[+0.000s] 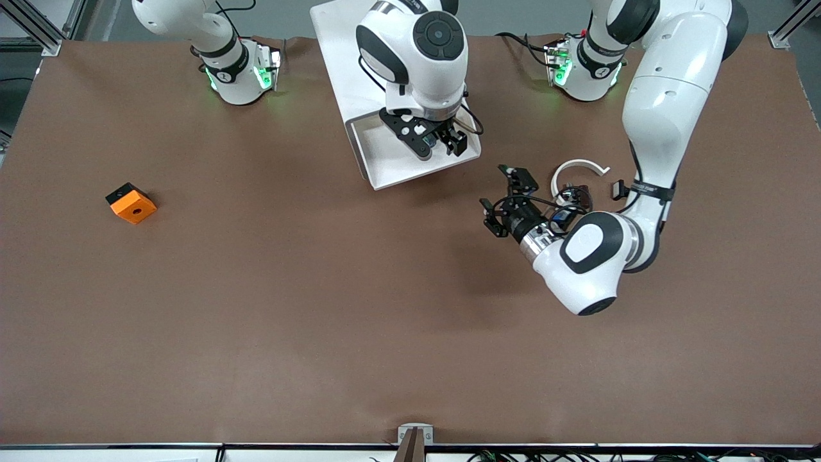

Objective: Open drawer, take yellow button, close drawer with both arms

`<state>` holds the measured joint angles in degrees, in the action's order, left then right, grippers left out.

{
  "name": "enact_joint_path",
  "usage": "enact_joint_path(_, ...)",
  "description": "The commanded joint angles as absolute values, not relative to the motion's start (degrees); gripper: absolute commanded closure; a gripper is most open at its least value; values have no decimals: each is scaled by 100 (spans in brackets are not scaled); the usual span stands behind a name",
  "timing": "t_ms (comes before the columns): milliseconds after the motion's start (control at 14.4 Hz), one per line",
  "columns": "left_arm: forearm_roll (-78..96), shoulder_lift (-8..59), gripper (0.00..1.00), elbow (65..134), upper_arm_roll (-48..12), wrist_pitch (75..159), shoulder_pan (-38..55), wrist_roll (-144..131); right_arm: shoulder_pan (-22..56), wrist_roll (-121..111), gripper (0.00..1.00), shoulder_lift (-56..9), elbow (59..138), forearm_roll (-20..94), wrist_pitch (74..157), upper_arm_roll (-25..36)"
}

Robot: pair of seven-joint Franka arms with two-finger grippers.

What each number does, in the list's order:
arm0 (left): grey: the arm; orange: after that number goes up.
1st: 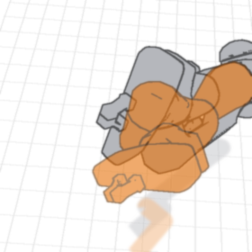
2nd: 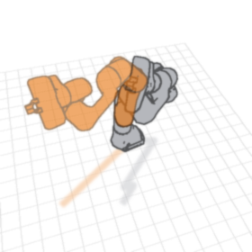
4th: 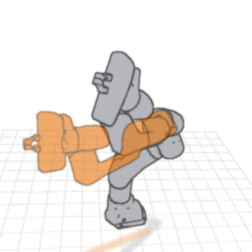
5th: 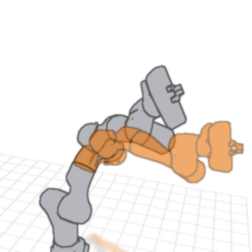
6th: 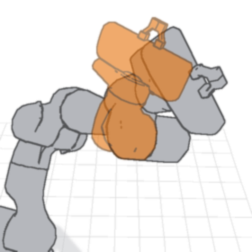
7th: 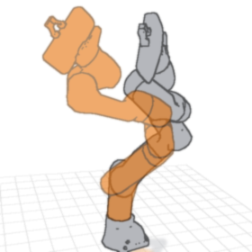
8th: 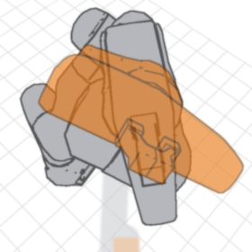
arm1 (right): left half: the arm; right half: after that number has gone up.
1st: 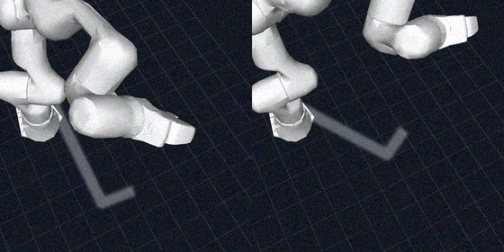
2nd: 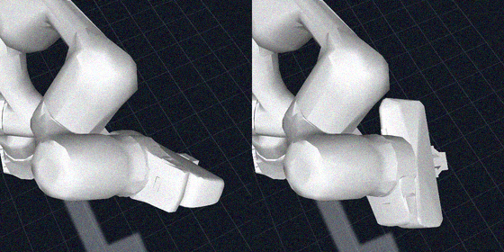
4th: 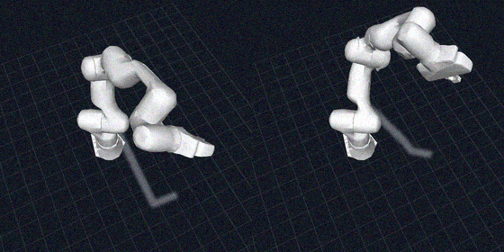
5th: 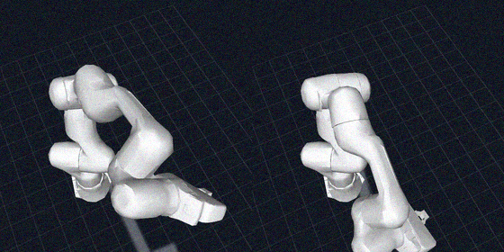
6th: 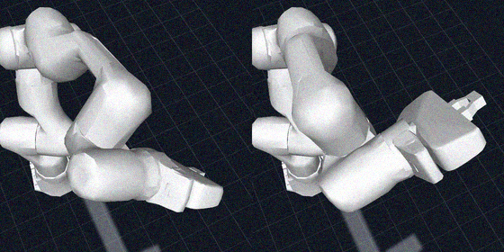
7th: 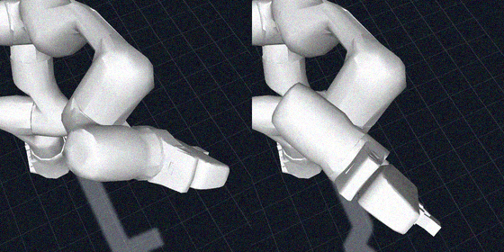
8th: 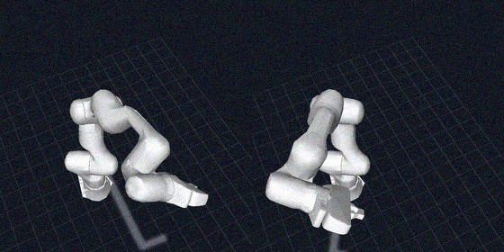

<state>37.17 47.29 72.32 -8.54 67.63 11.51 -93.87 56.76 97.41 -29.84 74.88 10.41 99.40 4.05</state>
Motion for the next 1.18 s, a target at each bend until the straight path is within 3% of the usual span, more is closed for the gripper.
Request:
enact_joint_path(0, 3035, 4553, 0, 7251, -765, 7091, 1178, -7959, 5713, 9783, 0, -3023, 7567, 792, 9897, 413)
enact_joint_path(834, 1206, 4386, 0, 6943, -782, 10131, 1257, -4958, 5722, 9589, 0, -3023, 7743, 703, 9914, 387)
enact_joint_path(1112, 511, 4140, 0, 6943, -782, 10538, 1283, -4904, 5722, 9606, 0, -3023, 7726, 729, 9923, 387)
